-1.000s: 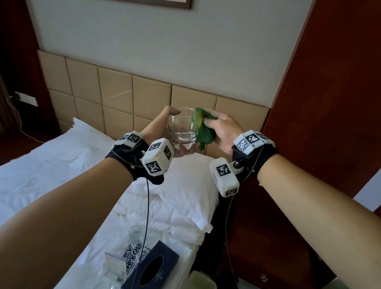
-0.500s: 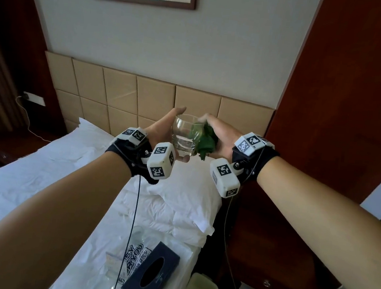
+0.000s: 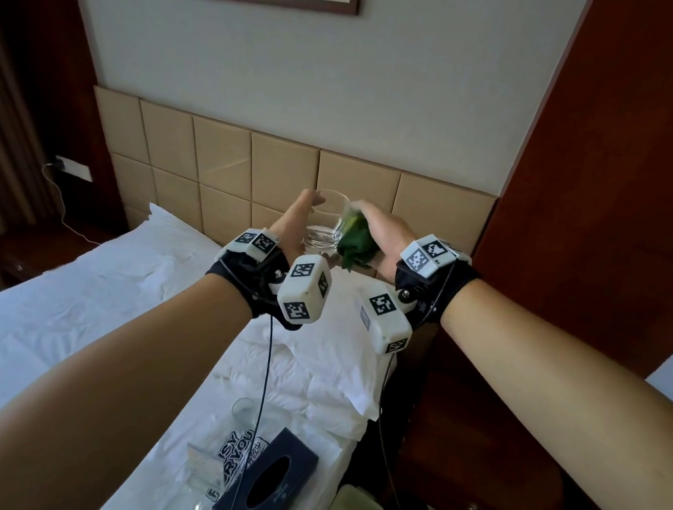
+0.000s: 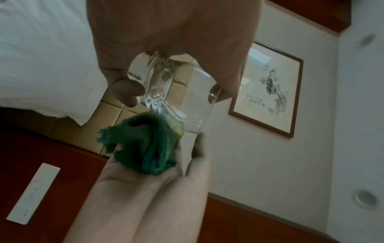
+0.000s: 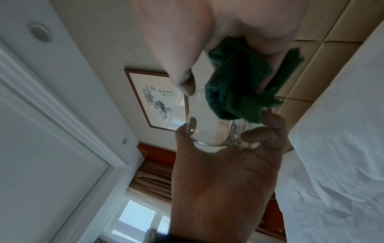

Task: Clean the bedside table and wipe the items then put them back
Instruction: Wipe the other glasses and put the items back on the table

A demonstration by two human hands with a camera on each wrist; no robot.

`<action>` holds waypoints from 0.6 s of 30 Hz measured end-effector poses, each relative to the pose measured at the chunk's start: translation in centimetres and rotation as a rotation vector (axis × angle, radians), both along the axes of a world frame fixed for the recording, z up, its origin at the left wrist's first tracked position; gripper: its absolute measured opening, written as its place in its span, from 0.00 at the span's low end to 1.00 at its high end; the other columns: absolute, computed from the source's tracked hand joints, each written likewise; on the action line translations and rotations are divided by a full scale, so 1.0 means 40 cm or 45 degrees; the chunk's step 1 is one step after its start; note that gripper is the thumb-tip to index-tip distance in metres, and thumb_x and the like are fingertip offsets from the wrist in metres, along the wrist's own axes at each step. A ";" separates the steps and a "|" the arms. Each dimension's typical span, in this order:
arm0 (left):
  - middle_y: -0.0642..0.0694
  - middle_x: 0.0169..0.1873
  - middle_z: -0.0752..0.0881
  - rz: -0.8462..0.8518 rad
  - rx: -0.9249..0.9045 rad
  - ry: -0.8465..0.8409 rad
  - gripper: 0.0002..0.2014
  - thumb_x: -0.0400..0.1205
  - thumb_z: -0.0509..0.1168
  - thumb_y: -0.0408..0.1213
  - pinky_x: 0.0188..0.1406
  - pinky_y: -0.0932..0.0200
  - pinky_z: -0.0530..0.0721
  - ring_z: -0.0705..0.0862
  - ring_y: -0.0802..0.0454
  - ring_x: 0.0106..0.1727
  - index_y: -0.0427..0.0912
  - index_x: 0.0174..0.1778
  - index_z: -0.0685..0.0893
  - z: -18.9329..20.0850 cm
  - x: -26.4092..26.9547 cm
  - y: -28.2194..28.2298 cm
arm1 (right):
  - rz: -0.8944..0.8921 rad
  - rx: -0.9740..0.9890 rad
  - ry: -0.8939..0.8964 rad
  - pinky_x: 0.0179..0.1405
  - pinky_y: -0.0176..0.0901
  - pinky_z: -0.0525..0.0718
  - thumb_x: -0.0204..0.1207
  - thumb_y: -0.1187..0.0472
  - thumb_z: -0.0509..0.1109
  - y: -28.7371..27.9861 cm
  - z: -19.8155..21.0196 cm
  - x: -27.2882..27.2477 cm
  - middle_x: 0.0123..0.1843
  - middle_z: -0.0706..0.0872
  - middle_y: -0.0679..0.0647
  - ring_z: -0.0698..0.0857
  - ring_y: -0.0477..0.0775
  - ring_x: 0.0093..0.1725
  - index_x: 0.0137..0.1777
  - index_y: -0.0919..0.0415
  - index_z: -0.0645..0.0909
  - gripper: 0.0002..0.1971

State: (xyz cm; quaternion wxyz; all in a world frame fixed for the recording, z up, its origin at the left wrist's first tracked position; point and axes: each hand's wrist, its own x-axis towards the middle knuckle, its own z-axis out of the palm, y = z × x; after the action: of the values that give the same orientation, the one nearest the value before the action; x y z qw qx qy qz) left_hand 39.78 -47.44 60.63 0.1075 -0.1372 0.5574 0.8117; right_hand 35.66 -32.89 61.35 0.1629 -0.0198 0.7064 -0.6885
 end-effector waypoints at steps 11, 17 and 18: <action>0.34 0.44 0.87 -0.177 -0.105 -0.063 0.27 0.76 0.59 0.53 0.35 0.59 0.86 0.85 0.44 0.35 0.32 0.59 0.81 -0.007 0.033 -0.023 | 0.122 -0.012 0.209 0.27 0.38 0.83 0.80 0.68 0.68 0.026 0.001 -0.051 0.47 0.88 0.59 0.87 0.54 0.39 0.56 0.61 0.84 0.08; 0.33 0.59 0.84 -0.104 0.037 0.006 0.26 0.73 0.61 0.41 0.69 0.34 0.76 0.82 0.34 0.62 0.36 0.67 0.79 -0.012 0.042 -0.023 | 0.333 -0.027 0.121 0.37 0.46 0.86 0.82 0.66 0.65 0.030 -0.006 -0.057 0.47 0.88 0.60 0.87 0.57 0.41 0.57 0.60 0.84 0.08; 0.34 0.57 0.84 -0.065 0.057 0.012 0.23 0.74 0.59 0.40 0.69 0.33 0.75 0.82 0.35 0.62 0.36 0.64 0.79 -0.012 0.039 -0.024 | 0.363 -0.021 0.093 0.43 0.49 0.85 0.83 0.63 0.65 0.028 -0.005 -0.052 0.50 0.87 0.61 0.86 0.59 0.45 0.56 0.58 0.84 0.07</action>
State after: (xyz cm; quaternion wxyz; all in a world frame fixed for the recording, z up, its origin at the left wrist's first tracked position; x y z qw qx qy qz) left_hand 41.34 -48.39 60.16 0.1287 -0.1167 0.5430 0.8215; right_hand 33.56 -31.77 61.14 0.2331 -0.1461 0.6963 -0.6629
